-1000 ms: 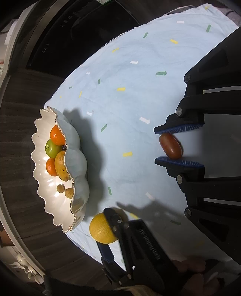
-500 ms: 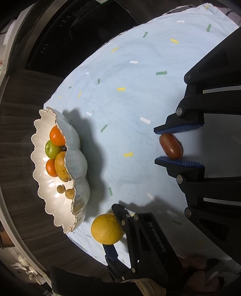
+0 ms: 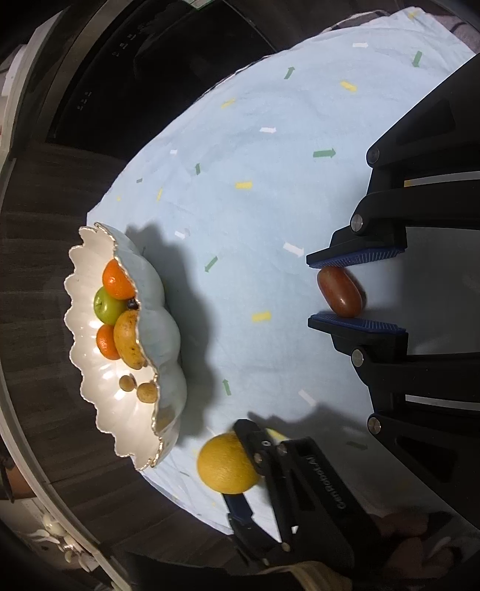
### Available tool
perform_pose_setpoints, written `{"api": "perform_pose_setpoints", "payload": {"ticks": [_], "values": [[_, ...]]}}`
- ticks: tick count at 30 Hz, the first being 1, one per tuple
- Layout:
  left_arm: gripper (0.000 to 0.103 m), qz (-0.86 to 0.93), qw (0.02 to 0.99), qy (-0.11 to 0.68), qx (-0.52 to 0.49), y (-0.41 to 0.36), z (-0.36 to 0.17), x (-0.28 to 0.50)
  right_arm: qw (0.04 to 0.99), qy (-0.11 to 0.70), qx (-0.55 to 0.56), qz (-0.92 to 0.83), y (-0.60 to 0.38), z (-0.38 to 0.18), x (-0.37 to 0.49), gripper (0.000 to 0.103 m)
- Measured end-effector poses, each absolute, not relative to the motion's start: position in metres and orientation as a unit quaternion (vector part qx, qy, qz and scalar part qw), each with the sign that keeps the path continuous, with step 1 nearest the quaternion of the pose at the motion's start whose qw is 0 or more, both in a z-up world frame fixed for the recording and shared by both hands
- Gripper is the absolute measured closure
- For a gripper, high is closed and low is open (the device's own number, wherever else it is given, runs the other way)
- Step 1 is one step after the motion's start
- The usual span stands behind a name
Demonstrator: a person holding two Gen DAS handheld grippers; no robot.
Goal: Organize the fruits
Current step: 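Lift the lemon and red date and carry both over the white bowl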
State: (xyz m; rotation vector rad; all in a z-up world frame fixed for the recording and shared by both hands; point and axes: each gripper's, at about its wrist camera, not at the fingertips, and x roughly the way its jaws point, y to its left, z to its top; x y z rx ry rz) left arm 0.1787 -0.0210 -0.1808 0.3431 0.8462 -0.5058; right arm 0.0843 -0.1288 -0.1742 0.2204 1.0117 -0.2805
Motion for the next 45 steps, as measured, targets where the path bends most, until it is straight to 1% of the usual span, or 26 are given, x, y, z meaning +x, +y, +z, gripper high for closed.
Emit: {"api": "perform_pose_setpoints", "payload": {"ticks": [10,21,26,35,45], "values": [[0.038,-0.221,0.873,0.410,0.143,-0.011,-0.163,0.163,0.881,0.446,0.097,-0.122,-0.130,-0.147,0.081,0.076],[0.038,-0.207,0.889,0.388,0.127,-0.005,-0.130,0.156,0.913,0.385,0.080,-0.108,-0.128,-0.107,0.081,0.076],[0.038,-0.203,0.894,0.380,0.123,-0.005,-0.118,0.156,0.918,0.374,0.080,-0.106,-0.132,-0.097,0.085,0.076],[0.038,-0.197,0.902,0.367,0.115,-0.009,-0.095,0.162,0.928,0.350,0.077,-0.104,-0.143,-0.079,0.100,0.076],[0.038,-0.200,0.911,0.346,0.104,-0.032,-0.069,0.182,0.937,0.327,0.067,-0.102,-0.172,-0.055,0.133,0.076]]}}
